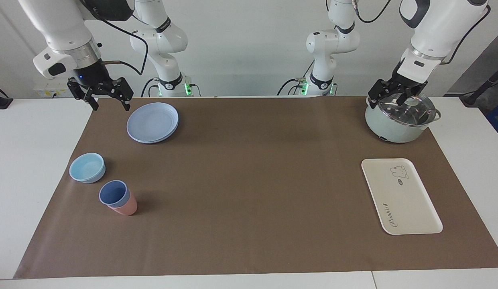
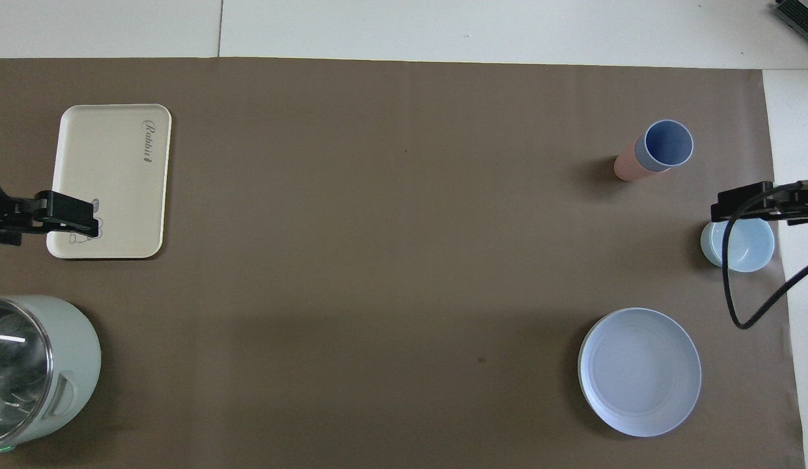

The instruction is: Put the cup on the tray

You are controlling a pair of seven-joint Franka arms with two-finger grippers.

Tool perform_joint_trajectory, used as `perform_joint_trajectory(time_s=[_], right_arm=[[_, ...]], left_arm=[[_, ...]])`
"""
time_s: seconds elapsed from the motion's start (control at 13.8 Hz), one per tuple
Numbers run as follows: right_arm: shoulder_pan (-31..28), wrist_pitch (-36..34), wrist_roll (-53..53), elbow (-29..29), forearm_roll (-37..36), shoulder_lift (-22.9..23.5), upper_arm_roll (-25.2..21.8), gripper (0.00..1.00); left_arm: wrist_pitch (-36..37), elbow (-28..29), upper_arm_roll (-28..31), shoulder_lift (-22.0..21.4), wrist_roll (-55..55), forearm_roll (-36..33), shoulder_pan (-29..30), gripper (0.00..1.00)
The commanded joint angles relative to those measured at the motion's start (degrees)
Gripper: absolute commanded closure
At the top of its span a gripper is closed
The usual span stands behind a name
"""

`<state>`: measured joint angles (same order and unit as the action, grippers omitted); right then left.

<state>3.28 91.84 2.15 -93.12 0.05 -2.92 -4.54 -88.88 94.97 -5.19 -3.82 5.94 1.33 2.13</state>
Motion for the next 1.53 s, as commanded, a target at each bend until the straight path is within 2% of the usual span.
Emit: perform_joint_trajectory(time_s=[0.0,1.45], right_arm=[[-0.73,1.06,-0.04,-1.63,0.48,-1.21,0.32,0.0],[-2.84,2.73,-4.35,-4.26,1.27,-1.92,0.14,0.0]], left_arm=[[-1.03,2.06,-0.26,-1.9,-0.49,-0.71,0.5,0.0],[-1.03,2.15,-0.17,-1.9,-0.4,-0.71,0.85,0.0]])
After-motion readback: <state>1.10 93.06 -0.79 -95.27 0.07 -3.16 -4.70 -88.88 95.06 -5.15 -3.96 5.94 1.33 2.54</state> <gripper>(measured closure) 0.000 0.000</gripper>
